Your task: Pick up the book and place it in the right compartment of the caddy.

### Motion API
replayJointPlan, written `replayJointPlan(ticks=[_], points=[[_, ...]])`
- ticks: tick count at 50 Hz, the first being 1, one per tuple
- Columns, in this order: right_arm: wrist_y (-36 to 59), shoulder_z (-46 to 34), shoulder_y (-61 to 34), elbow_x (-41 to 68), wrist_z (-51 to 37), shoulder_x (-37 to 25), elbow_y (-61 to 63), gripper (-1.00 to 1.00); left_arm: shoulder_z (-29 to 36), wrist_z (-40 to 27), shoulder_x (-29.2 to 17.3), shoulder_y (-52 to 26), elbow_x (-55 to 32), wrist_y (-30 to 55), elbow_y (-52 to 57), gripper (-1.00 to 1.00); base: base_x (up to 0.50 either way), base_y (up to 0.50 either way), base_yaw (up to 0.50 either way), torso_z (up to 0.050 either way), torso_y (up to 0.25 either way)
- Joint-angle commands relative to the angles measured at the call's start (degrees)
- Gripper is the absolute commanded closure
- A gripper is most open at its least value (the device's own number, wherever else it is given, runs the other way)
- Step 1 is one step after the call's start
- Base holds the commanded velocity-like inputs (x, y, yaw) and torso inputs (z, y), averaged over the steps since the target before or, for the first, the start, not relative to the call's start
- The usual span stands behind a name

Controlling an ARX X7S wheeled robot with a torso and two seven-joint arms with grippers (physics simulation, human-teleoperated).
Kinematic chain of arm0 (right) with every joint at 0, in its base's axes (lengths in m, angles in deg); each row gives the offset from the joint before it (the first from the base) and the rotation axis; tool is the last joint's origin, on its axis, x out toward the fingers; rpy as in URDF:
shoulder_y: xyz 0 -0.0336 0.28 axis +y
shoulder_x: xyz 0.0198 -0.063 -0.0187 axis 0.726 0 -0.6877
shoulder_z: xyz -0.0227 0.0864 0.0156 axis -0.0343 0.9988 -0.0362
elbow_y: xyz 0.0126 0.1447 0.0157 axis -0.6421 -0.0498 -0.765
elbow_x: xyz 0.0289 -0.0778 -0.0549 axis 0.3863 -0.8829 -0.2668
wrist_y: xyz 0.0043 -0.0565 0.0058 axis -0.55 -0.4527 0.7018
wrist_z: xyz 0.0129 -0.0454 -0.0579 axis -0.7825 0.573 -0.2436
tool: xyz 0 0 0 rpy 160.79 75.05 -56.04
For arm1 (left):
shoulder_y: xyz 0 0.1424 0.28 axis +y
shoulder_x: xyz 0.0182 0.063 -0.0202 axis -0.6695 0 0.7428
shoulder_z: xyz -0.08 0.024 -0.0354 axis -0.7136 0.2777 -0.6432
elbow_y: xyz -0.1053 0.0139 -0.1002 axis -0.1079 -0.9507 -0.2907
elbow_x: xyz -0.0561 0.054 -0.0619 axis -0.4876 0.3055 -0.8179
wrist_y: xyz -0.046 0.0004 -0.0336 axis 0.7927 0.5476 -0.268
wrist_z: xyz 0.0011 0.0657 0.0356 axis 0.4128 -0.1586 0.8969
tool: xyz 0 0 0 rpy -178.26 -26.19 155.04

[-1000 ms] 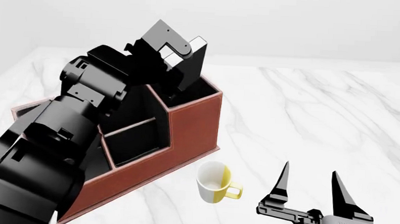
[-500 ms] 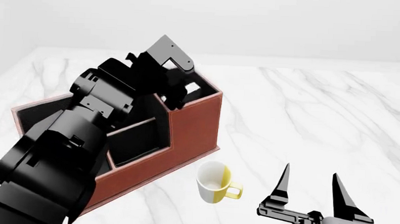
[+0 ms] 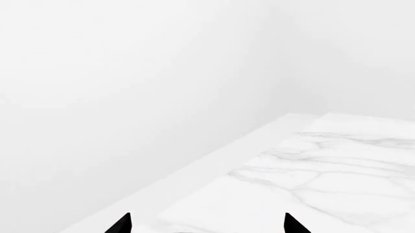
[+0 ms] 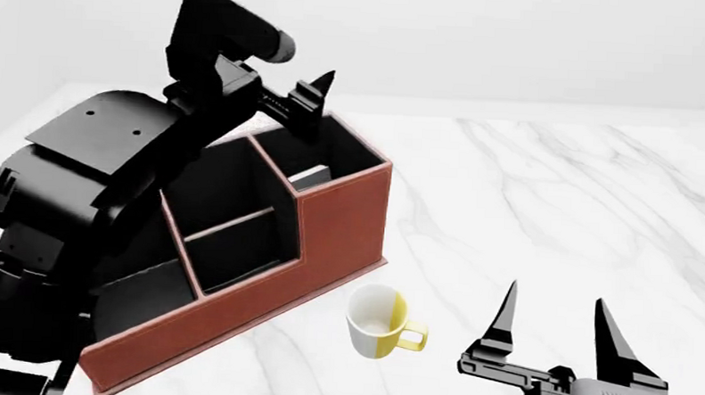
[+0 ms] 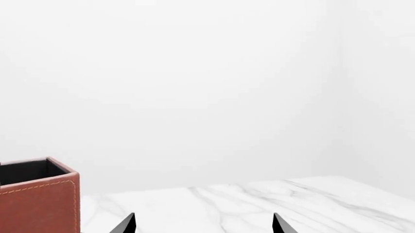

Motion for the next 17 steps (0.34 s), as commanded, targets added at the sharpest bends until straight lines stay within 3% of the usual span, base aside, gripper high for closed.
replayJointPlan(ticks=[1, 3, 8, 9, 11, 15, 17], points=[[1.0, 1.8, -0.3, -2.3, -1.9, -1.4, 3.6, -1.00, -16.9, -14.5, -7.7, 21.8, -10.4, 1.6, 36.3, -1.00, 0.00, 0.00, 0.00, 0.000, 0.000], [1.7, 2.7, -0.3, -2.0, -2.2, -2.0, 5.2, -1.00, -20.5, -16.8, -7.5, 30.6, -11.1, -2.1, 41.8, -1.00, 0.00, 0.00, 0.00, 0.000, 0.000], [1.6, 3.5, 0.3, -2.5, -2.7, -2.7, 6.9, -1.00, -24.5, -17.8, -5.1, 44.1, -7.8, -12.9, 45.7, -1.00, 0.00, 0.00, 0.00, 0.000, 0.000], [1.5, 3.6, 0.4, -2.6, -2.6, -2.9, 7.1, -1.00, -27.4, -18.7, -4.6, 47.5, -14.0, -11.9, 47.2, -1.00, 0.00, 0.00, 0.00, 0.000, 0.000], [1.2, 3.4, 0.5, -3.0, -2.5, -3.1, 7.1, -1.00, -29.1, -18.7, -4.3, 50.5, -16.4, -12.7, 48.6, -1.00, 0.00, 0.00, 0.00, 0.000, 0.000], [0.9, 3.1, 0.6, -3.9, -2.3, -3.6, 7.4, -1.00, -30.6, -15.7, -0.2, 58.9, -7.8, -25.0, 50.4, -1.00, 0.00, 0.00, 0.00, 0.000, 0.000], [0.5, 3.2, 1.1, -5.3, -2.7, -3.8, 8.4, -1.00, -32.8, -16.4, 2.0, 62.1, -8.9, -28.2, 51.2, -1.00, 0.00, 0.00, 0.00, 0.000, 0.000]])
